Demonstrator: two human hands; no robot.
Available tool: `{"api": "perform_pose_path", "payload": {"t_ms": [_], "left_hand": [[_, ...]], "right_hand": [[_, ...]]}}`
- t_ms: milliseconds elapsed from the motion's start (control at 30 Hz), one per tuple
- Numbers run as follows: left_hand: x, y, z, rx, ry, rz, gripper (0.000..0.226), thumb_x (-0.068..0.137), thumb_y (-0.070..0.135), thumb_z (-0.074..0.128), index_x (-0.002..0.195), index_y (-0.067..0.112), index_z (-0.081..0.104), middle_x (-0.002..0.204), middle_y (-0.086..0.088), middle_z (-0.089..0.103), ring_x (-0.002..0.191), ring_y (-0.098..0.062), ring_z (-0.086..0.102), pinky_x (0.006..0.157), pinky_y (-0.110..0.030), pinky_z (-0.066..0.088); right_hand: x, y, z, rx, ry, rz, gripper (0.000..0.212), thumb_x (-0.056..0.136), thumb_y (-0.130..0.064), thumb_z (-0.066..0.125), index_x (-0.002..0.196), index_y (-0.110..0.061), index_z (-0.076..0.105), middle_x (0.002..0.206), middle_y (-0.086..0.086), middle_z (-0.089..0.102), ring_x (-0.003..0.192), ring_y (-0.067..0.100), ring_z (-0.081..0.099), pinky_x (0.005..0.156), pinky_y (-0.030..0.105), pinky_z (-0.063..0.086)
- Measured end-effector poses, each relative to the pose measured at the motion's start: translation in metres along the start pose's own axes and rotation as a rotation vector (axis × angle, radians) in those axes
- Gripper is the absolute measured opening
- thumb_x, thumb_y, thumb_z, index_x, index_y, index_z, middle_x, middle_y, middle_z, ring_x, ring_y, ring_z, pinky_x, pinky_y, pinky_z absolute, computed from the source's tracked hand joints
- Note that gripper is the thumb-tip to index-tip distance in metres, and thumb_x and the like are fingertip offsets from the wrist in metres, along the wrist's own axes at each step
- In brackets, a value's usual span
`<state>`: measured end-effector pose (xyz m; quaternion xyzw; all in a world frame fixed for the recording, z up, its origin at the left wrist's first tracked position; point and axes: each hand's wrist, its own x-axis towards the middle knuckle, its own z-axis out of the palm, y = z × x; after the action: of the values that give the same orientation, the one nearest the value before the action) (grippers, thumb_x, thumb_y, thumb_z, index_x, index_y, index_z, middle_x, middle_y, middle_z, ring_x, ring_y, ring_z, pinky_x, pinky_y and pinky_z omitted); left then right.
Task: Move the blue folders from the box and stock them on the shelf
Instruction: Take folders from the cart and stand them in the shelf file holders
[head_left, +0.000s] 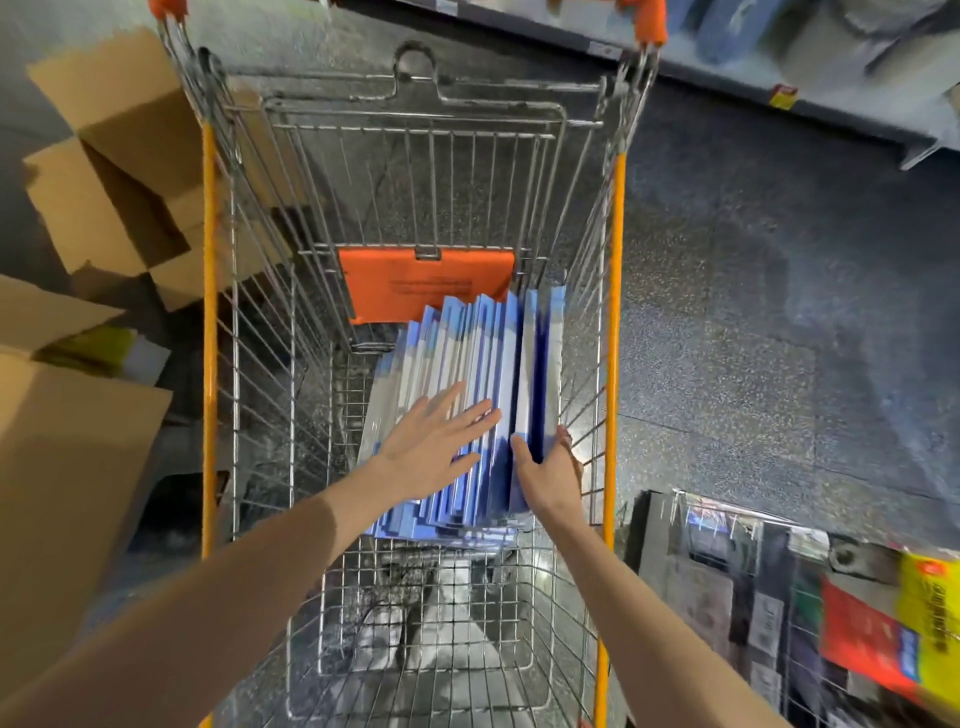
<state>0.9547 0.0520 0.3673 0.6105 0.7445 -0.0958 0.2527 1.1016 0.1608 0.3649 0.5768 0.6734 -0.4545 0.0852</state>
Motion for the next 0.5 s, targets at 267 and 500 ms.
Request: {"api": "perform_pose_path", "payload": {"t_ms": [267, 500], "left_hand": [[0.002, -0.012, 0.011, 0.004, -0.030, 0.004, 0.066, 0.106, 0.056, 0.019, 0.156, 0.038, -0.020, 0.164, 0.014, -0.020, 0.153, -0.031, -0.016, 0.125, -0.052, 0.003], [0.001, -0.014, 0.014, -0.018, -0.061, -0.002, 0.065, 0.106, 0.056, 0.017, 0.154, 0.039, -0.023, 0.161, 0.015, -0.026, 0.152, -0.031, -0.019, 0.124, -0.052, -0.001]], "right_hand": [[0.013, 0.003, 0.009, -0.009, 0.052, -0.026, 0.058, 0.100, -0.044, 0.050, 0.132, 0.004, 0.042, 0.097, 0.003, 0.052, 0.074, 0.020, 0.055, 0.072, 0.038, 0.049], [0.012, -0.001, 0.009, -0.027, 0.041, -0.082, 0.016, 0.101, -0.021, 0.053, 0.106, -0.006, 0.047, 0.083, 0.002, 0.044, 0.067, 0.015, 0.042, 0.070, 0.031, 0.038]]}}
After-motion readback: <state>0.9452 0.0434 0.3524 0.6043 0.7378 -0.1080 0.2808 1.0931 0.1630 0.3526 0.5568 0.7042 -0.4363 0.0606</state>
